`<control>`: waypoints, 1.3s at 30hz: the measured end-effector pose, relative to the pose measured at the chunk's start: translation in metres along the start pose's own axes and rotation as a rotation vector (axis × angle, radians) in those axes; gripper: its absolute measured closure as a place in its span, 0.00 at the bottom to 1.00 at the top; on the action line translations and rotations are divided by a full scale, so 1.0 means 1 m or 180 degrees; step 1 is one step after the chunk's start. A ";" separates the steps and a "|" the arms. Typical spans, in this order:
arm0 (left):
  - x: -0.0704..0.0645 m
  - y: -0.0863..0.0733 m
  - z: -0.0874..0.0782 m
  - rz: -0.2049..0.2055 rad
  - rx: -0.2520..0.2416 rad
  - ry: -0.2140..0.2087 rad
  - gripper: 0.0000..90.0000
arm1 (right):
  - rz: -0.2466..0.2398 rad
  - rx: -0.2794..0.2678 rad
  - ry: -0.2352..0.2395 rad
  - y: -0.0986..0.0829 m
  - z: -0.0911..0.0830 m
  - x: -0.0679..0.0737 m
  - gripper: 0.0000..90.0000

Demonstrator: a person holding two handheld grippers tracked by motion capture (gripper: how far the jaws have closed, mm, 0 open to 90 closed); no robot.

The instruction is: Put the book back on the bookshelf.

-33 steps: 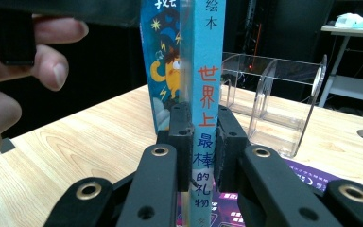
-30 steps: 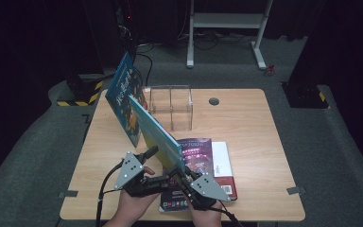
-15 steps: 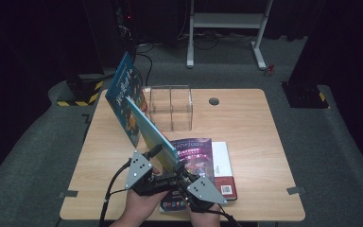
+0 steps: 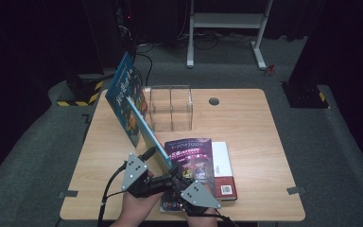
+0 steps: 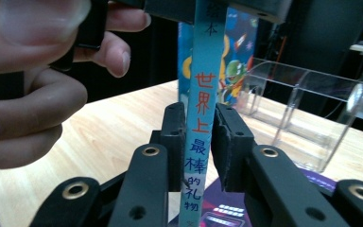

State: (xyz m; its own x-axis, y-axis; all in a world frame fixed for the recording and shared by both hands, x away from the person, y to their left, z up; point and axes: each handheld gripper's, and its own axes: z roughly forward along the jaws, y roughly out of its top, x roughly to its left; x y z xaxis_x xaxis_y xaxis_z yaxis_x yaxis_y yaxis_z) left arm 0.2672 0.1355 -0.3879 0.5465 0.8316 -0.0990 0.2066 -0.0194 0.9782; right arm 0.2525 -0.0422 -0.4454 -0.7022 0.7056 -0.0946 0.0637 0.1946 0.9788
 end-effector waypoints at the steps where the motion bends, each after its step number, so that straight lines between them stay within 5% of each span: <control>1: 0.001 -0.001 -0.001 0.0007 0.0022 0.0002 0.13 | -0.0007 0.0008 0.0014 -0.001 0.001 0.001 0.82; 15: 0.006 -0.015 -0.009 0.0072 0.0120 0.0065 0.15 | -0.0043 0.0128 0.0252 -0.007 0.012 0.013 0.75; 39: 0.012 -0.018 -0.020 0.0139 0.0142 0.0074 0.16 | 0.0014 0.0093 0.0510 -0.007 0.015 0.015 0.68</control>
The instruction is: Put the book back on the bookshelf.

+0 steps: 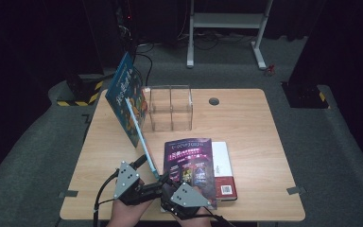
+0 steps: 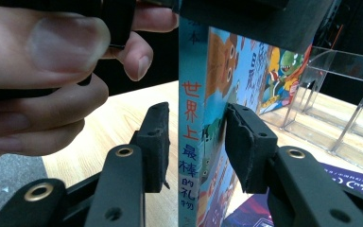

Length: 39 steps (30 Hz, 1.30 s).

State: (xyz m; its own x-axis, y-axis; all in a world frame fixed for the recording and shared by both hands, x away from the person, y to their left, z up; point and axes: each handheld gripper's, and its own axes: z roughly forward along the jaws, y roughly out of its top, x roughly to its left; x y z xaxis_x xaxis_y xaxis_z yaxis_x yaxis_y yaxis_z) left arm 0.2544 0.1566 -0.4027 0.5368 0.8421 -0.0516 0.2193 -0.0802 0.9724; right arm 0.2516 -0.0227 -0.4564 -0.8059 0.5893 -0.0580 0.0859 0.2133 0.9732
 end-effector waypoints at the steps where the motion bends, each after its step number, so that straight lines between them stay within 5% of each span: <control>1: 0.000 0.000 0.000 -0.0001 -0.0003 0.0009 0.16 | -0.0008 -0.0005 -0.0003 0.000 0.000 0.000 0.68; 27: 0.009 -0.002 -0.005 -0.0010 0.0005 0.0105 0.18 | -0.0077 -0.0009 0.0133 0.004 0.004 0.008 0.67; 39: 0.010 -0.003 -0.010 0.0085 0.0032 0.0134 0.21 | -0.0094 0.0011 0.0207 0.004 0.006 0.008 0.65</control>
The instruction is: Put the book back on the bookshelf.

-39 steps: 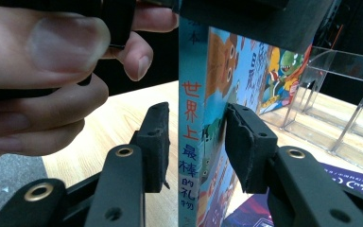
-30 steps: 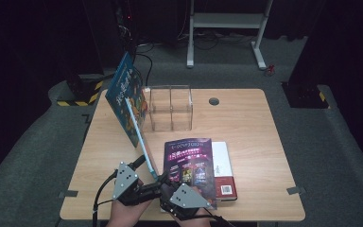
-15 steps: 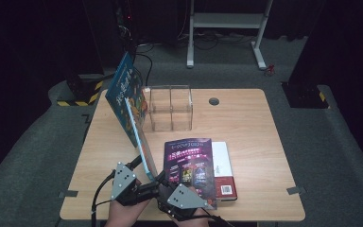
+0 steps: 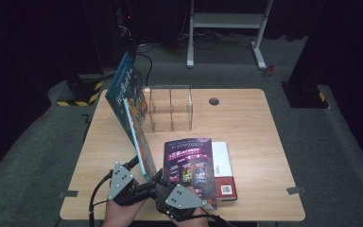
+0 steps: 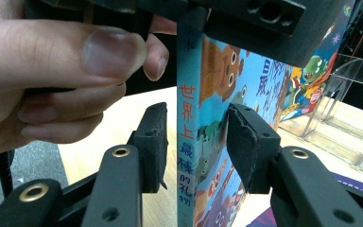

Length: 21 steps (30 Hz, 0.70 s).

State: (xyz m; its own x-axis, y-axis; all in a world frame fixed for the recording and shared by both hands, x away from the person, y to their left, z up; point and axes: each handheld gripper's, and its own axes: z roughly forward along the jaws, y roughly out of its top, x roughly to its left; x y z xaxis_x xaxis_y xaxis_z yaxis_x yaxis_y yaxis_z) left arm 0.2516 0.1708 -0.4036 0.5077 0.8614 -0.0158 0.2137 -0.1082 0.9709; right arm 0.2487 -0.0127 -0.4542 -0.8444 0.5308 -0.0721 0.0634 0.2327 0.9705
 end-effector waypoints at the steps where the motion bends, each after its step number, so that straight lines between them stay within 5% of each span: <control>1: 0.000 0.000 0.000 0.0002 0.0002 0.0000 0.22 | -0.0003 0.0003 0.0009 0.000 0.000 0.000 0.65; 8: 0.003 0.000 -0.002 0.0028 0.0004 -0.0013 0.24 | 0.0011 0.0000 0.0100 -0.001 -0.002 -0.002 0.61; 14: 0.004 -0.001 -0.002 0.0024 -0.0016 -0.0030 0.24 | 0.0092 -0.0076 0.0184 -0.003 -0.017 -0.017 0.57; 18: 0.005 -0.001 -0.002 0.0025 -0.0024 -0.0041 0.24 | 0.0141 -0.0138 0.0158 -0.003 -0.029 -0.029 0.58; 21: 0.006 -0.002 -0.002 0.0028 -0.0026 -0.0051 0.24 | 0.0186 -0.0118 0.0004 -0.002 -0.033 -0.038 0.58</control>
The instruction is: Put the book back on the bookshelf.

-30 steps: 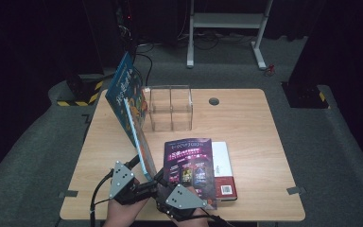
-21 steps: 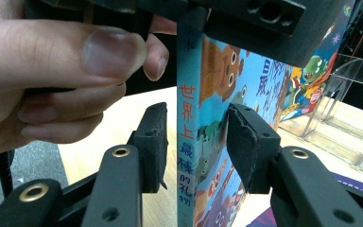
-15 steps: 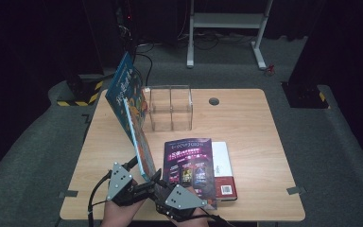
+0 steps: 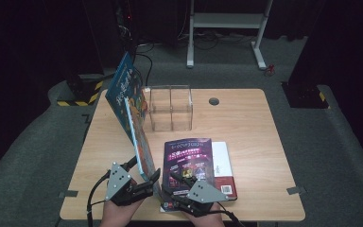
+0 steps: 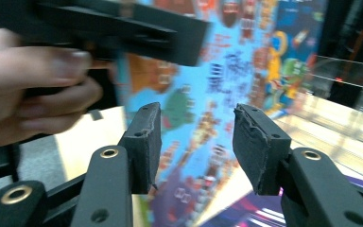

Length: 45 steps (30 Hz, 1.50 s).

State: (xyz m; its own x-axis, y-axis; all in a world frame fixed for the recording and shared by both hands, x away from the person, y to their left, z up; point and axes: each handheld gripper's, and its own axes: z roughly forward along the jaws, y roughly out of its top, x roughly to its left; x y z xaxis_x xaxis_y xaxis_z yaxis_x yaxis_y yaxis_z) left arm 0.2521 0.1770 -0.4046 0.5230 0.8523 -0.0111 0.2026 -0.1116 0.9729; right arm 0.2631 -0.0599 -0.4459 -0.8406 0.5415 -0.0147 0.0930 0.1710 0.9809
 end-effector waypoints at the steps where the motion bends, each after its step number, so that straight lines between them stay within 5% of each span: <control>1: 0.001 0.000 0.000 0.0004 -0.0004 -0.0005 0.24 | -0.0001 0.0035 -0.0070 0.000 -0.001 -0.004 0.58; 5: 0.001 -0.001 0.000 0.0043 -0.0027 0.0000 0.25 | -0.0090 0.0292 -0.0409 -0.007 -0.012 -0.023 0.59; 9: 0.002 -0.001 -0.002 0.0043 -0.0031 0.0017 0.26 | 0.0002 0.0238 -0.0740 -0.015 -0.029 -0.043 0.60; 11: 0.003 -0.002 -0.003 0.0056 -0.0033 0.0036 0.27 | 0.0150 0.0214 -0.0795 -0.022 -0.033 -0.051 0.60; 14: 0.004 -0.003 -0.006 0.0069 -0.0029 0.0052 0.28 | 0.0142 0.0323 -0.0890 -0.030 -0.034 -0.059 0.60; 29: 0.014 -0.006 -0.017 0.0120 -0.0051 0.0109 0.41 | 0.0238 0.0352 -0.0964 -0.036 -0.033 -0.070 0.60; 45: 0.022 -0.008 -0.032 0.0260 -0.0054 0.0407 0.56 | 0.0256 0.0361 -0.0953 -0.037 -0.033 -0.070 0.60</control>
State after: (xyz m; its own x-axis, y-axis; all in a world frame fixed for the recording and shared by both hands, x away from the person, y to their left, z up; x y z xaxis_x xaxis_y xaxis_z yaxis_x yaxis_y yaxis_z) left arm 0.2349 0.2129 -0.4052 0.4271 0.8990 0.0966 0.1490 -0.1754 0.9732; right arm 0.3012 -0.1311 -0.4748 -0.6355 0.7720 -0.0110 0.2257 0.1994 0.9536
